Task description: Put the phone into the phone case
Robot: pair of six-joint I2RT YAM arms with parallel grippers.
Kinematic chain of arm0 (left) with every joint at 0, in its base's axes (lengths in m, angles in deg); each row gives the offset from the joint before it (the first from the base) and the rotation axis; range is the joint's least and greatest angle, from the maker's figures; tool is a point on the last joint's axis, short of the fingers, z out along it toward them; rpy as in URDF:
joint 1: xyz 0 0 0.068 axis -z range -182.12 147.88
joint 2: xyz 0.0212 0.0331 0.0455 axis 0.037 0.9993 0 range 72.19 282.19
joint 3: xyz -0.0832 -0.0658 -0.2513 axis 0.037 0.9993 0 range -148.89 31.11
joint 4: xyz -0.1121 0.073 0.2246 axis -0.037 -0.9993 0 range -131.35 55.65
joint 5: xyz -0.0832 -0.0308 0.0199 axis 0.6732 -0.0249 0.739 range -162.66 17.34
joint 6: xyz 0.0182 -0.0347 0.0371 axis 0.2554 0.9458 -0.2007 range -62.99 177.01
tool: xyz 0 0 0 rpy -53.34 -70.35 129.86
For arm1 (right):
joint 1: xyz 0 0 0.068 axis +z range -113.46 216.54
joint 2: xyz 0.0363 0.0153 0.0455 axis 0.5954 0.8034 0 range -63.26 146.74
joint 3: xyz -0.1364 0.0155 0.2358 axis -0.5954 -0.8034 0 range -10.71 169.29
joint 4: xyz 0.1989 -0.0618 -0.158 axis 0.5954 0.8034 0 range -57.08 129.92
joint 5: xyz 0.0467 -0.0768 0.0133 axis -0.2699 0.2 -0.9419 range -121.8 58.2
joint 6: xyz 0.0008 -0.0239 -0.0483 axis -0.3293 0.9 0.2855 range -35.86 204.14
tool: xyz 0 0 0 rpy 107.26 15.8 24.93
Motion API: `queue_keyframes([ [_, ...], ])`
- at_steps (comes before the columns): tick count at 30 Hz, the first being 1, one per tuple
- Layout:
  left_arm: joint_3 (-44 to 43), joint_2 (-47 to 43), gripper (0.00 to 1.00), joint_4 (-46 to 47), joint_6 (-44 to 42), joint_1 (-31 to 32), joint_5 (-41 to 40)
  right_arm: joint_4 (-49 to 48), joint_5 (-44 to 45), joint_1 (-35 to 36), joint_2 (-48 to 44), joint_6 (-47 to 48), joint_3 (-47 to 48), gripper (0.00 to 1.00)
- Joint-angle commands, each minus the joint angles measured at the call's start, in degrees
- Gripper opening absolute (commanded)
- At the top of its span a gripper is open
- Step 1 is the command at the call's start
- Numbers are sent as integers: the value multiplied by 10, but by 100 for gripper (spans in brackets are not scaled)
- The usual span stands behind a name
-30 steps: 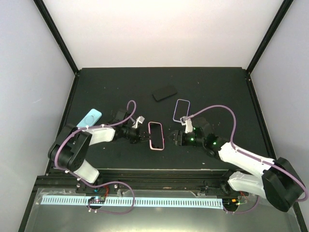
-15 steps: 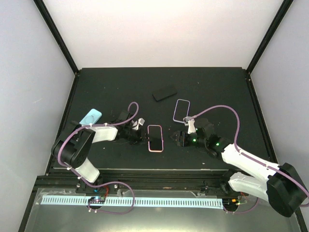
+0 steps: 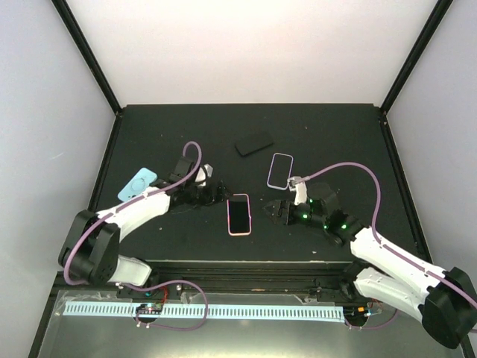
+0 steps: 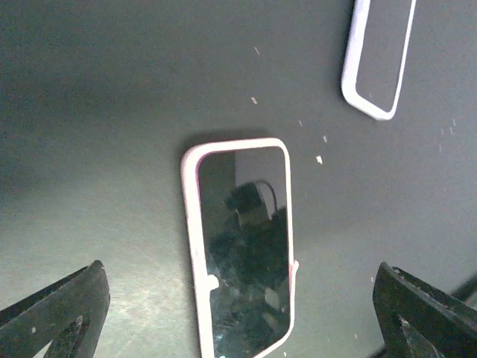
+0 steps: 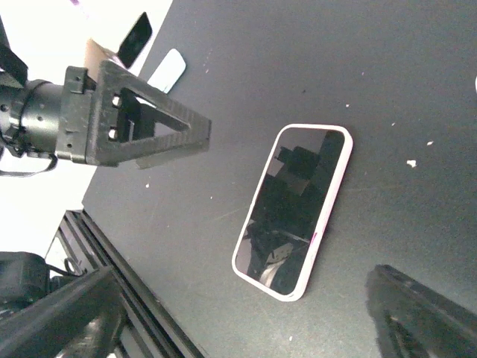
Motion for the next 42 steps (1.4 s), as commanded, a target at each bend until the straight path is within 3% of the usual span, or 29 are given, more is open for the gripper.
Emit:
queue_keyframes([
  [1,-49,-28,99,-100,-14,-38,-111,16,21,-3,-28,9,18,100],
  [7,-104,0,99,-141,-58,-124,-138,40,27,-3,-55,15,25,100],
  [13,-167,65,99,-148,-91,-230,-226,21,31,-4,-54,8,21,100],
  [18,-203,125,99,-141,-108,-331,-220,15,6,-4,-33,14,28,100],
  [23,-210,171,99,-100,-71,-430,-155,12,12,-3,-31,14,25,100],
  [37,-375,360,99,-173,-108,-488,-166,27,28,-3,-62,17,17,100],
  [42,-386,382,99,-197,-119,-492,-166,24,27,-3,-62,12,15,100],
])
